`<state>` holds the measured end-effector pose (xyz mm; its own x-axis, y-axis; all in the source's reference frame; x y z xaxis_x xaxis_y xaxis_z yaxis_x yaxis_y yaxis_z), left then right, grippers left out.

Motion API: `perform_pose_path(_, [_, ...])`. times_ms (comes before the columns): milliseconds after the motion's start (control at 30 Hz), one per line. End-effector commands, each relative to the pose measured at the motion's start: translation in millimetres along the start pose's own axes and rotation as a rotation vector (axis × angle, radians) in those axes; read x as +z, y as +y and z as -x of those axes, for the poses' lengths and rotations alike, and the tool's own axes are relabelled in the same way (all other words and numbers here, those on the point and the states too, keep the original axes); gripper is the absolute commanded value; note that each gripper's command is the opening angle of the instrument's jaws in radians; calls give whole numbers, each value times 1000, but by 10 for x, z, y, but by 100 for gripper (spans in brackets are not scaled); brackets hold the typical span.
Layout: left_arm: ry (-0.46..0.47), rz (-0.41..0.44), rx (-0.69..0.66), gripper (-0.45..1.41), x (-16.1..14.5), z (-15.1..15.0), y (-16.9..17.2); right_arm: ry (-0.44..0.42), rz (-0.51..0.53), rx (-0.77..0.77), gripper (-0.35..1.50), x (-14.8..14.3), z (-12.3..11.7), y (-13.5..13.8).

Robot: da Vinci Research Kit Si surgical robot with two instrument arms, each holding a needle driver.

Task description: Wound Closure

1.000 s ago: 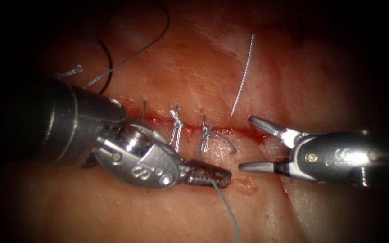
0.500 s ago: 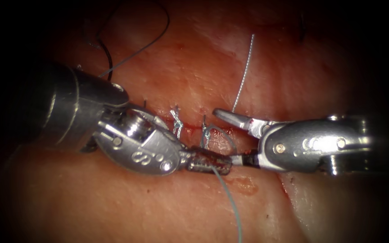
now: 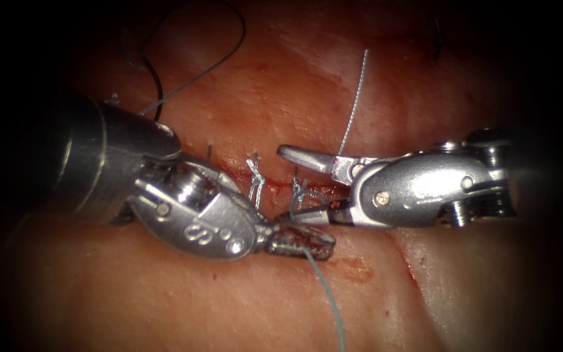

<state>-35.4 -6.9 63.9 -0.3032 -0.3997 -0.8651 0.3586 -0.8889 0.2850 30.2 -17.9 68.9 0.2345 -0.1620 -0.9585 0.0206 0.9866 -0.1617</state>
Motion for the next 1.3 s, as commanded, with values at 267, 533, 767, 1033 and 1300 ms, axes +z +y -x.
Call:
perform_pose_path(267, [2,0,2,-45,7,6,-1,53,-36,-62,-35,3,-19,-4])
perform_pose_path(533, [5,-30,-45,17,4,6,-6,41,-62,-77,-35,2,-14,-4])
perform_pose_path(767, [6,-75,-106,79,-1,-9,-11,-40,-88,-54,-35,1,15,-9])
perform_pose_path(1033, [-4,-94,-108,84,-3,-45,3,-67,-78,2,-35,-2,32,5])
perform_pose_path(1300, [-12,-100,-39,79,1,-70,11,-99,-87,109,-35,2,49,19])
